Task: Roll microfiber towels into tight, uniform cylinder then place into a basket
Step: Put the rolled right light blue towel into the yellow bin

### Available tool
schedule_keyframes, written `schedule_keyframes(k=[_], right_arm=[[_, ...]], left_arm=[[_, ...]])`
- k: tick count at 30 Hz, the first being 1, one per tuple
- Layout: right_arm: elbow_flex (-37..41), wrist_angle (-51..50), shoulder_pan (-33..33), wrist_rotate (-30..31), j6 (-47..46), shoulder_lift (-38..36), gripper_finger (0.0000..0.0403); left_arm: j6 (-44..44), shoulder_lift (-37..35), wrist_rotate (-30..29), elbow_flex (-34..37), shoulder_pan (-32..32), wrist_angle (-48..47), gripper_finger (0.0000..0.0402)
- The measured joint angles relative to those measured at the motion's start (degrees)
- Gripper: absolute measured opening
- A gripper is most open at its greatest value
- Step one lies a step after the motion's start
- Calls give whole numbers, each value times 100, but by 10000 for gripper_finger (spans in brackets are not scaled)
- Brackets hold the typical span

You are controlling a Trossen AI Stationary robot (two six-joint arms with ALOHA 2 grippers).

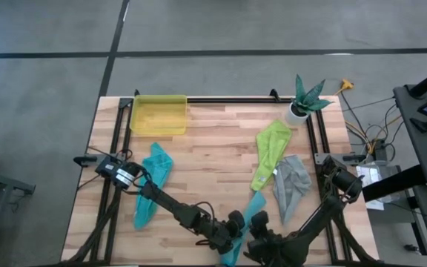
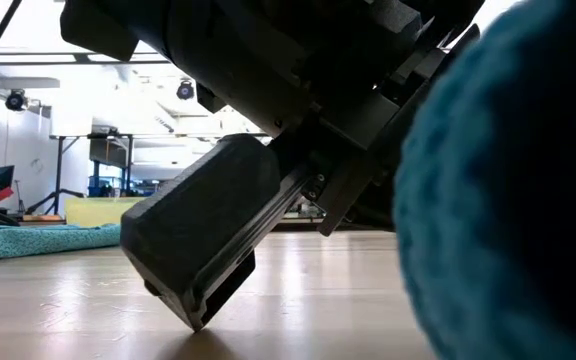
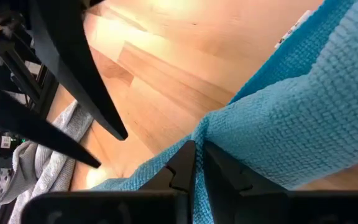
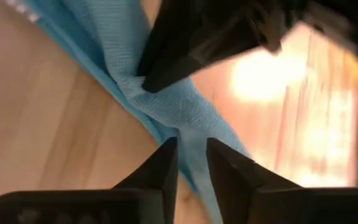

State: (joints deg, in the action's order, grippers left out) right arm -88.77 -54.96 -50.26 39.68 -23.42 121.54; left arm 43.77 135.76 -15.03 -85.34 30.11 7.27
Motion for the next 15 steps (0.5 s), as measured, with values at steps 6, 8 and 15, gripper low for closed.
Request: schedule_keyframes(k=[6, 8, 15], right_arm=[[4, 72, 199, -328, 758, -9, 147], [16, 118, 254, -409, 925, -9, 174], [39, 343, 407, -660, 1422, -20, 278]], left_arm=[[0, -2, -2, 2, 0, 0, 12], [0, -2, -2, 2, 0, 0, 12], [-21, -2, -5, 9, 0, -26, 12]])
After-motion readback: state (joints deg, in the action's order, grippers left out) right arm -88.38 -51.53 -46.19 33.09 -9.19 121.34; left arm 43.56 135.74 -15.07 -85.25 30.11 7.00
